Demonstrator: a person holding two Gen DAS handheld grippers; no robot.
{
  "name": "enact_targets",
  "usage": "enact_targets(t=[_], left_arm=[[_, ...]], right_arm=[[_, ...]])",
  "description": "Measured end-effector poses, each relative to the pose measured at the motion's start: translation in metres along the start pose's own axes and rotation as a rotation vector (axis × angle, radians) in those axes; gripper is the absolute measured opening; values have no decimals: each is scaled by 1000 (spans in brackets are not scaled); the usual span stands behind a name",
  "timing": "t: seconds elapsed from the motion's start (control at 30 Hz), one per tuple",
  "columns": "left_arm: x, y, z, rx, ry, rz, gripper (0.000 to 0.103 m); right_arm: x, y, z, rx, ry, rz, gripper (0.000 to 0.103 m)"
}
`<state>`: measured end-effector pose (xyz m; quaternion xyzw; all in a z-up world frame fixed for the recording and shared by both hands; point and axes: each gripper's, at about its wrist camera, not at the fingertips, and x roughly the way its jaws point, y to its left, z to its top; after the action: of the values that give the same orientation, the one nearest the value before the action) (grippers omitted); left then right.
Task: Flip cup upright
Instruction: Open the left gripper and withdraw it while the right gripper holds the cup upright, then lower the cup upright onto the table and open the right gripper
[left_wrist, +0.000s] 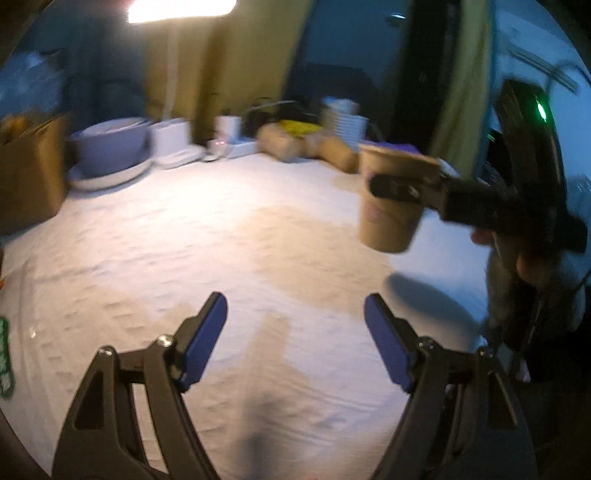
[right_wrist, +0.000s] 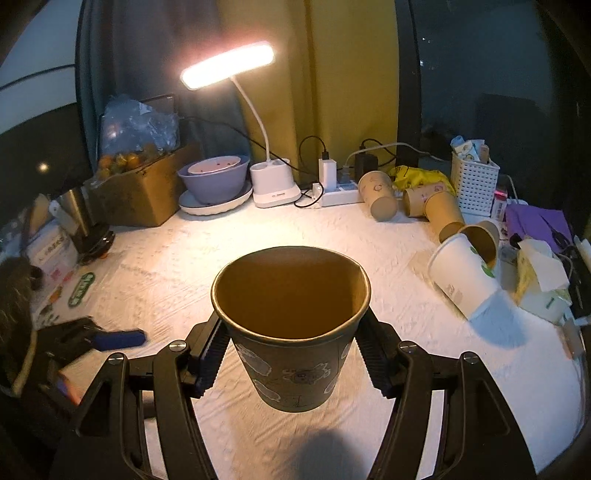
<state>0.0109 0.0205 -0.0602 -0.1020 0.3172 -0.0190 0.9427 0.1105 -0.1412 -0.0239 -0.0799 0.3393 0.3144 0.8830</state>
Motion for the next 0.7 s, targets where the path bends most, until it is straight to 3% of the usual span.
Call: enact_targets(t=[0.13,0.3,0.7], left_arm=[[5,26,4,-94,7,22,78],[12,38,9,-135,6,42,78],[18,39,12,-157,16,53,78]], right_arm=[[21,1,-1,-9,8,-6,68],[36,3,-3,-12,19,-8,68],[39,14,-17,-50,51,-38,68]])
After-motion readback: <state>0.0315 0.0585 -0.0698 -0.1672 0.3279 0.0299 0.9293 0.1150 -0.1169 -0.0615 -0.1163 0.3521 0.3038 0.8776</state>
